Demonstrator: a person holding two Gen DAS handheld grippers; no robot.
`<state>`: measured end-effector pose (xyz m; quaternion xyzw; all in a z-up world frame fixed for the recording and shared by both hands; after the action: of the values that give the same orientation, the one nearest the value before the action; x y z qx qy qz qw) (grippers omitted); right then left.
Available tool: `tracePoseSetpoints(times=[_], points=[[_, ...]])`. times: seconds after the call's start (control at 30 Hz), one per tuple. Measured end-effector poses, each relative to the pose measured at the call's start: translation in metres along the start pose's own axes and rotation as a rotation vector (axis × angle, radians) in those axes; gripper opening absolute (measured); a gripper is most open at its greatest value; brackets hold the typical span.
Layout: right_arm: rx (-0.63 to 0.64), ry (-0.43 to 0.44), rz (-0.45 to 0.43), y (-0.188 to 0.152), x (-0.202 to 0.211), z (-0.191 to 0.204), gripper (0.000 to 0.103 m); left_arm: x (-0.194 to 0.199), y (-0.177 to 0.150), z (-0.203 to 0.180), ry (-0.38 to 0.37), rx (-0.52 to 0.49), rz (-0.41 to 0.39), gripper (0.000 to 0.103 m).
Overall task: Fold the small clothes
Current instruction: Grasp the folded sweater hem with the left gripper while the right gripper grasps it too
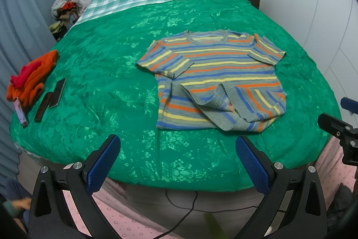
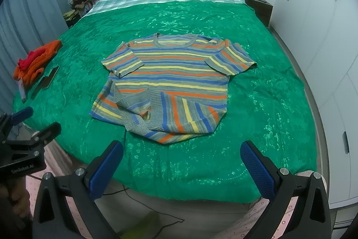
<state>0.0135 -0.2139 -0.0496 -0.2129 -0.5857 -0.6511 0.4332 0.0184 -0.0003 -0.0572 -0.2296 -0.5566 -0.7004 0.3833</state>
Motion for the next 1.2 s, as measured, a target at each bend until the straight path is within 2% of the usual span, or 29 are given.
tracePoseSetpoints(times=[0.13, 0.27, 0.33, 0.43, 0.57, 0.73, 0.77, 0.8, 0.83, 0.87, 0.93, 1.0, 1.03, 1.07, 1.1, 1.13, 1.17, 1.2], points=[[-0.007, 0.001, -0.001, 0.000, 0.000, -0.003, 0.103, -0.004, -0.001, 0.001, -0.009, -0.003, 0.007, 0.103], [-0.027, 0.015, -0.008, 0.000, 0.001, -0.009, 0.103, -0.029, -0.006, 0.025, -0.071, 0.070, 0.078, 0.103], [-0.060, 0.009, -0.027, 0.001, 0.005, -0.021, 0.103, -0.046, -0.012, 0.038, -0.067, 0.096, 0.112, 0.103], [-0.089, -0.046, -0.044, 0.000, 0.009, -0.044, 0.103, -0.072, -0.018, 0.045, -0.035, 0.059, 0.136, 0.102], [-0.089, -0.095, 0.042, -0.007, -0.017, -0.069, 0.103, -0.095, -0.002, 0.027, -0.143, -0.015, 0.106, 0.102], [0.058, -0.005, 0.137, 0.000, -0.074, -0.042, 0.102, -0.152, 0.027, 0.013, -0.095, -0.073, 0.137, 0.101], [0.102, 0.007, 0.146, 0.003, -0.085, -0.034, 0.101, -0.161, 0.028, 0.009, -0.098, -0.106, 0.141, 0.101], [0.158, 0.014, 0.150, 0.005, -0.096, -0.025, 0.095, -0.167, 0.028, 0.004, -0.097, -0.140, 0.141, 0.100], [0.232, 0.013, 0.167, 0.007, -0.111, -0.016, 0.086, -0.175, 0.029, -0.005, -0.079, -0.197, 0.132, 0.095], [0.267, 0.009, 0.182, 0.007, -0.119, -0.013, 0.081, -0.181, 0.029, -0.010, -0.059, -0.238, 0.123, 0.087], [0.352, 0.024, 0.234, 0.008, -0.144, -0.006, 0.068, -0.192, 0.030, -0.019, -0.033, -0.284, 0.116, 0.081], [0.409, 0.099, 0.302, 0.007, -0.166, -0.001, 0.063, -0.199, 0.032, -0.023, -0.037, -0.292, 0.113, 0.078], [0.429, 0.145, 0.344, 0.005, -0.174, 0.001, 0.054, -0.202, 0.034, -0.024, -0.044, -0.294, 0.114, 0.070], [0.445, 0.185, 0.382, 0.003, -0.182, 0.003, 0.049, -0.204, 0.036, -0.028, -0.069, -0.294, 0.115, 0.054], [0.448, 0.228, 0.417, 0.002, -0.189, 0.002, 0.040, -0.205, 0.037, -0.030, -0.086, -0.297, 0.118, 0.045], [0.441, 0.261, 0.442, 0.001, -0.194, 0.001, 0.025, -0.206, 0.038, -0.033, -0.101, -0.302, 0.121, 0.018], [0.425, 0.283, 0.455, 0.002, -0.197, -0.002, 0.014, -0.205, 0.039, -0.036, -0.126, -0.306, 0.121, 0.005], [0.408, 0.297, 0.451, 0.005, -0.196, -0.004, 0.006, -0.204, 0.040, -0.037, -0.149, -0.301, 0.116, 0.004]])
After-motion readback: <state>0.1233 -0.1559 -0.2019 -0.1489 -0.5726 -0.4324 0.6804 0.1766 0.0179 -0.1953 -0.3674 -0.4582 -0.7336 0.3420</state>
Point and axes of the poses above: each gripper's, at about its wrist camera, not at the fingertips, and x roughly against the way its jaws point, z to its left, y to its top, the point moved 4 cm from there along -x, roughly the way its jaws point, and after that the axes turned 13 degrees about y, right-handed, at the moved point
